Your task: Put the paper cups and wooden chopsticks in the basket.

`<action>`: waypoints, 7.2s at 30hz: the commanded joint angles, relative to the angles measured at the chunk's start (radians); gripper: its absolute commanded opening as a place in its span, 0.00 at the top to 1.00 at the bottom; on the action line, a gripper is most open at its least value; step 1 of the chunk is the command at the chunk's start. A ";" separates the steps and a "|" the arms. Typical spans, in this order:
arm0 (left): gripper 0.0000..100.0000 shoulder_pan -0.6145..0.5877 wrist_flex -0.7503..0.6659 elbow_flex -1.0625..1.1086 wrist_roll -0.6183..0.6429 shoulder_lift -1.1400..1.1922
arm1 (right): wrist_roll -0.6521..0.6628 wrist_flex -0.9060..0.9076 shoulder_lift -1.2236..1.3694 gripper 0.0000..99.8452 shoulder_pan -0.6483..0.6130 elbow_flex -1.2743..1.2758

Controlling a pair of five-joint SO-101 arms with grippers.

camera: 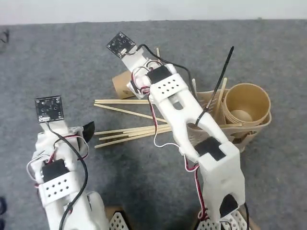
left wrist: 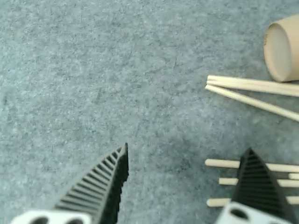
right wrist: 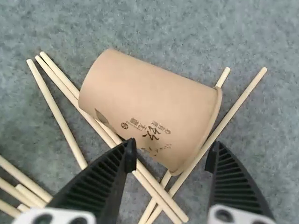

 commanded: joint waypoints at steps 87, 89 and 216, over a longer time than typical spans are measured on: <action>0.65 0.002 -0.077 0.027 0.011 0.002 | 0.101 0.170 -0.077 0.73 0.044 -0.077; 0.65 0.002 -0.077 0.027 0.011 0.002 | 0.101 0.088 -0.028 0.73 0.044 -0.077; 0.65 -0.071 0.000 -0.568 0.018 0.011 | 0.218 0.765 -0.665 0.68 -0.133 -0.356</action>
